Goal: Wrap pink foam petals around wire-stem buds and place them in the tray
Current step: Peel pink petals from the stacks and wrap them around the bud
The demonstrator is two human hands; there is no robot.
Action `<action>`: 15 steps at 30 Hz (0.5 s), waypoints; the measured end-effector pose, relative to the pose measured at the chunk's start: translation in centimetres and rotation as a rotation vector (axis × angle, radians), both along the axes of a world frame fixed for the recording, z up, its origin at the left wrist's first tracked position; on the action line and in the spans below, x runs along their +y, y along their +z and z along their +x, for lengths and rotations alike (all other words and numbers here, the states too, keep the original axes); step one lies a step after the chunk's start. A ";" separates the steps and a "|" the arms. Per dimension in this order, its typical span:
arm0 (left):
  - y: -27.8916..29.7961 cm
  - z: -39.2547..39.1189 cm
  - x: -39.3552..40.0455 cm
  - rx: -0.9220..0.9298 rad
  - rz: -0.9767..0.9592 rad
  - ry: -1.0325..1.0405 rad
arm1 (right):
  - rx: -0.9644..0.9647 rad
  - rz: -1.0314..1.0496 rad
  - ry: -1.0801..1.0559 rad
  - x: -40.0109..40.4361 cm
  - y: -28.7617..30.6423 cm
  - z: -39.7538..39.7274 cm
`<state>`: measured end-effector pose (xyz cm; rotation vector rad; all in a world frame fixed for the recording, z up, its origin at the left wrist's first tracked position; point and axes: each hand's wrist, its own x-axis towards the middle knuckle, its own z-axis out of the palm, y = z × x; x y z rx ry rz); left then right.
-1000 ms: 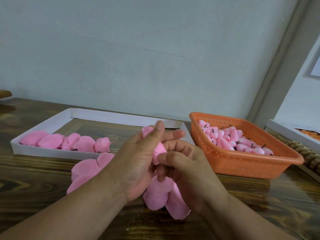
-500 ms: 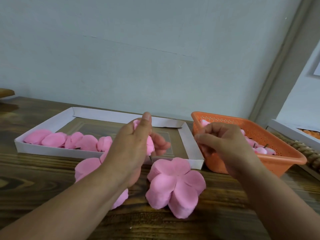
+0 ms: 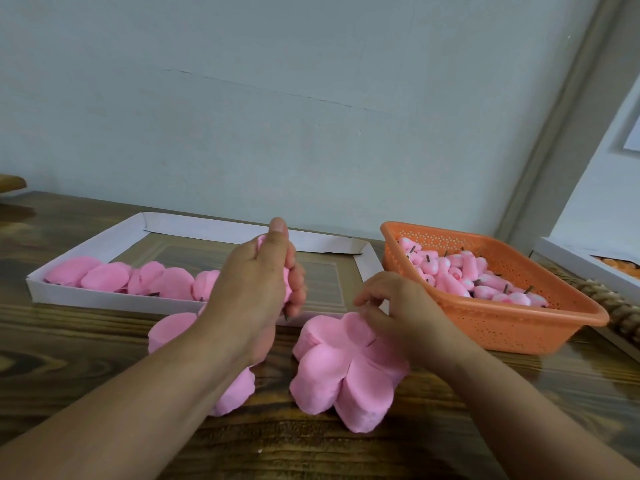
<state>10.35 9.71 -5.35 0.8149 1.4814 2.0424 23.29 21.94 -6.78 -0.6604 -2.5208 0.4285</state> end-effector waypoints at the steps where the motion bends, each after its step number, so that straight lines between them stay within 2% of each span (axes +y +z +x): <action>1: 0.0 0.0 0.0 0.003 -0.002 -0.005 | -0.043 0.016 -0.002 0.0 -0.1 -0.1; 4: 0.0 0.1 -0.1 0.003 -0.002 -0.021 | -0.126 0.034 0.059 -0.5 -0.3 -0.2; 9: -0.1 0.2 -0.2 0.017 -0.012 -0.031 | -0.108 0.090 0.195 -1.1 -0.3 -0.2; 15: -0.2 0.4 -0.1 0.018 0.004 -0.037 | -0.008 0.156 0.204 -1.4 -0.5 -0.3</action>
